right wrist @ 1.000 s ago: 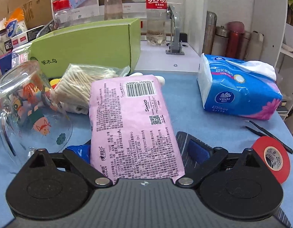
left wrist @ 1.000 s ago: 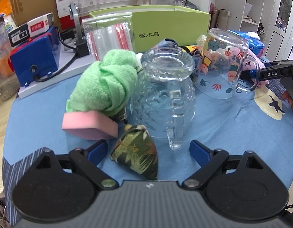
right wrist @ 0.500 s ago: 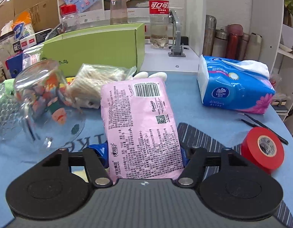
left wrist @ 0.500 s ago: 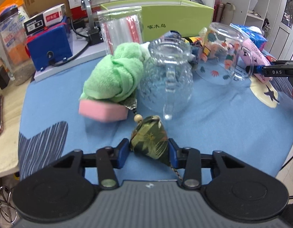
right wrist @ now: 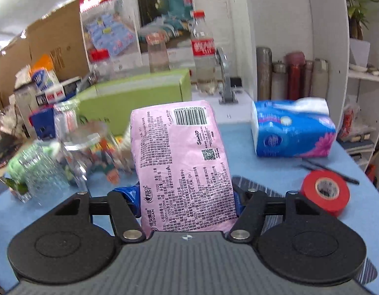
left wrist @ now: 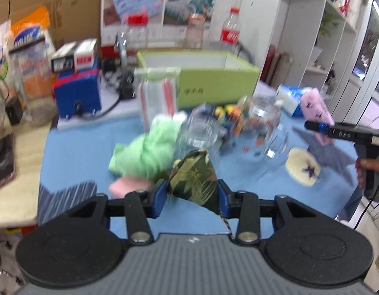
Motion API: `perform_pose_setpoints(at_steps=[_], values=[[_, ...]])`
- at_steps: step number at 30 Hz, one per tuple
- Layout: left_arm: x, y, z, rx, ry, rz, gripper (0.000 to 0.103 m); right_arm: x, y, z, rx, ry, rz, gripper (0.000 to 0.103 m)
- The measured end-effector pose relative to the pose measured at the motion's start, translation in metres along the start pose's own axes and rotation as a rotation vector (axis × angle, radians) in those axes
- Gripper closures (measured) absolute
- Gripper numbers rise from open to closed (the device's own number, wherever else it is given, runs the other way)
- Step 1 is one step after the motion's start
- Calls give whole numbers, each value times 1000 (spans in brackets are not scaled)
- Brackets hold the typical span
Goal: Organize soft objects
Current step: 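Carry the pouch with the left tool into the green box while the right tool drops the pink pack there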
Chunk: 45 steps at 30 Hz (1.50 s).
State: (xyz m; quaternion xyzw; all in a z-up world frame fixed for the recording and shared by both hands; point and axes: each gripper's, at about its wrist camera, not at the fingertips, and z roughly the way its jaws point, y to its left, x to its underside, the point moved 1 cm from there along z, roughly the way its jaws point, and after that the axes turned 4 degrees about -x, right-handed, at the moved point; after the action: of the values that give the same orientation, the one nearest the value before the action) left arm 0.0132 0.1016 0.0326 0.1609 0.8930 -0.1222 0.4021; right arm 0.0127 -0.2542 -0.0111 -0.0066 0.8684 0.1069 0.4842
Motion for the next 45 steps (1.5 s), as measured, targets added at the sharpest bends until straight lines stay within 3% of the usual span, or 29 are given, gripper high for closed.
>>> perform_pose_setpoints(at_steps=[5,10,15,19,23,26,28,37,45], values=[[-62,-5,13,1,-73,54,62,-40,12,3,-48,-62,-45,53],[-142,3,64,-21,-84,85,62,-102,14,43,-64,-78,-84,53],[-206,13,130,-26,-73,86,61,-153,14,114,-53,-4,-118,52],[-231,23,186,-40,-29,71,61,-169,18,173,-70,91,-142,52],[-235,34,229,-40,15,34,58,-172,30,219,-104,160,-180,49],[-232,40,240,-52,14,13,28,-170,38,249,-111,272,-184,48],[-230,41,236,-51,3,8,29,-168,46,253,-86,291,-224,46],[-217,37,186,-74,-53,17,27,-173,53,214,-74,193,-207,42],[-156,36,123,-127,-53,30,23,-148,55,154,-72,165,-182,40]])
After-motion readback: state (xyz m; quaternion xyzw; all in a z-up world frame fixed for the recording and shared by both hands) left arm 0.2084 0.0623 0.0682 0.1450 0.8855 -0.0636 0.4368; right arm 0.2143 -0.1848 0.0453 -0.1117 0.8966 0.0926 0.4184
